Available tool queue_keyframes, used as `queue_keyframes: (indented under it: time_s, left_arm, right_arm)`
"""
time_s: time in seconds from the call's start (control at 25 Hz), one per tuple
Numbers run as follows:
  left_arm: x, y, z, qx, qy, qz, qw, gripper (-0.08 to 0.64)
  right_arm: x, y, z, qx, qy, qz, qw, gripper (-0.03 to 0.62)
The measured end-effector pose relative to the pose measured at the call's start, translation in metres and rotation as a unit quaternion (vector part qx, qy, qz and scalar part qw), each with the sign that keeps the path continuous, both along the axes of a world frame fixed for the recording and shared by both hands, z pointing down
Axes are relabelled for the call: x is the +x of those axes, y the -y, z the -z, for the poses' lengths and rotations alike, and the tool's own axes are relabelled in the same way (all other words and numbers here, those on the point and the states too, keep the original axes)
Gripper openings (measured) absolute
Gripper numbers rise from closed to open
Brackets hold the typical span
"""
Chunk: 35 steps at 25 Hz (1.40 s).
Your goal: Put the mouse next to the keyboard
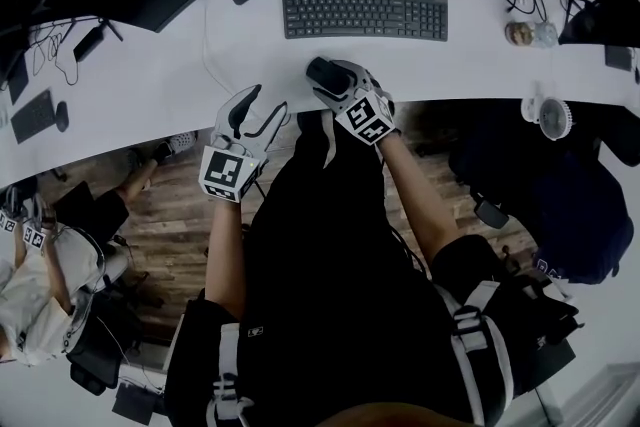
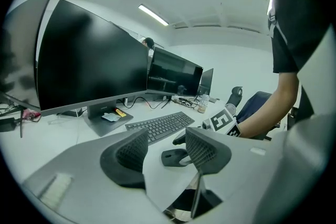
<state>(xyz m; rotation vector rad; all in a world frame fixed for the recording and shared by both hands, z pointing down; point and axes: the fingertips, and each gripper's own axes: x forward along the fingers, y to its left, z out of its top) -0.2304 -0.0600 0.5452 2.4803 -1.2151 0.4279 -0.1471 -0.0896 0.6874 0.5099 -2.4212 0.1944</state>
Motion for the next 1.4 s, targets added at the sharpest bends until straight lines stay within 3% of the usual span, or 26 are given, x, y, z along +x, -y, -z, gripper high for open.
queue_keyframes:
  time_s: [0.8,1.4]
  left_arm:
    - [-0.004,0.0,-0.004,-0.007,0.0,-0.012,0.9999,0.222]
    - [-0.001,-0.004,0.001,-0.002,-0.007,-0.021,0.9998,0.222]
  right_arm:
    - [0.0,0.004,-0.044,-0.039,-0.048,-0.028,0.998,0.301]
    - [0.0,0.005,-0.047,-0.043,-0.048,-0.03,0.997,0.298]
